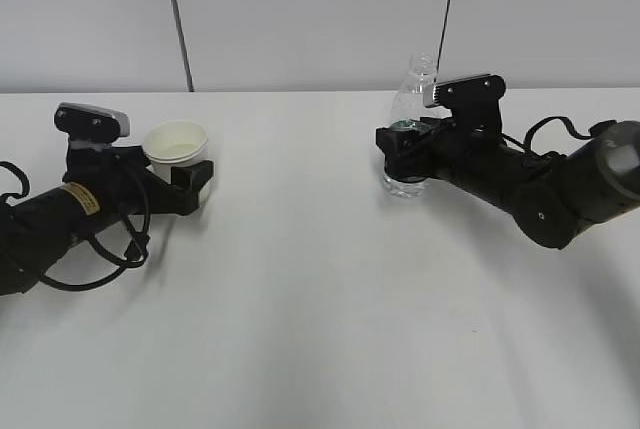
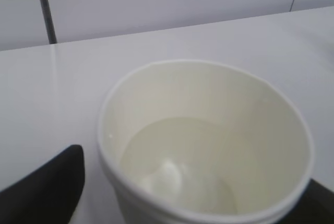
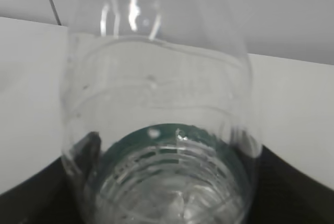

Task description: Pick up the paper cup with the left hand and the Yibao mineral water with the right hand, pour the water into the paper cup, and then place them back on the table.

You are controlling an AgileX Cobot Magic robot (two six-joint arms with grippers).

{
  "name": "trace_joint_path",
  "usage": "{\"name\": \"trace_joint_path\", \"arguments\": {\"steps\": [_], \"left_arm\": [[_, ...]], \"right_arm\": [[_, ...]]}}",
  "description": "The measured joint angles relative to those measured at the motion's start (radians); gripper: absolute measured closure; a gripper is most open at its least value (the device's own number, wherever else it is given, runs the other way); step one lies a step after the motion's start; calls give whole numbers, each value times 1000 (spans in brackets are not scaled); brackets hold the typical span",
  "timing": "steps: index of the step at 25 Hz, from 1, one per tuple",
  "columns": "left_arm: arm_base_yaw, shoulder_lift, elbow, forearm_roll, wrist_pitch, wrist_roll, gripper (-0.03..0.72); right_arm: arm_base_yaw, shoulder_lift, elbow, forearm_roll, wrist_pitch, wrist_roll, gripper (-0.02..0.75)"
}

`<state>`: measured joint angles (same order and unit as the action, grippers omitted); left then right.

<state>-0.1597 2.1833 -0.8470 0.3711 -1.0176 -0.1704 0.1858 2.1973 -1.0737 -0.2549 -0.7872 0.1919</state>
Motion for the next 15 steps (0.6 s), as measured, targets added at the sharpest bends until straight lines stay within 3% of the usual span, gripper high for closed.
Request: {"name": "trace_joint_path", "arguments": {"steps": [4,6,15], "left_arm": [[0,0,0,-3,0,0,93],[0,0,0,-3,0,0,93],[0,-9,0,-3,9,0,95]], "right_arm": [[0,0,0,-6,0,0,159],[0,0,0,-6,28,0,101],[0,-36,0,-6,66,11,89]]}}
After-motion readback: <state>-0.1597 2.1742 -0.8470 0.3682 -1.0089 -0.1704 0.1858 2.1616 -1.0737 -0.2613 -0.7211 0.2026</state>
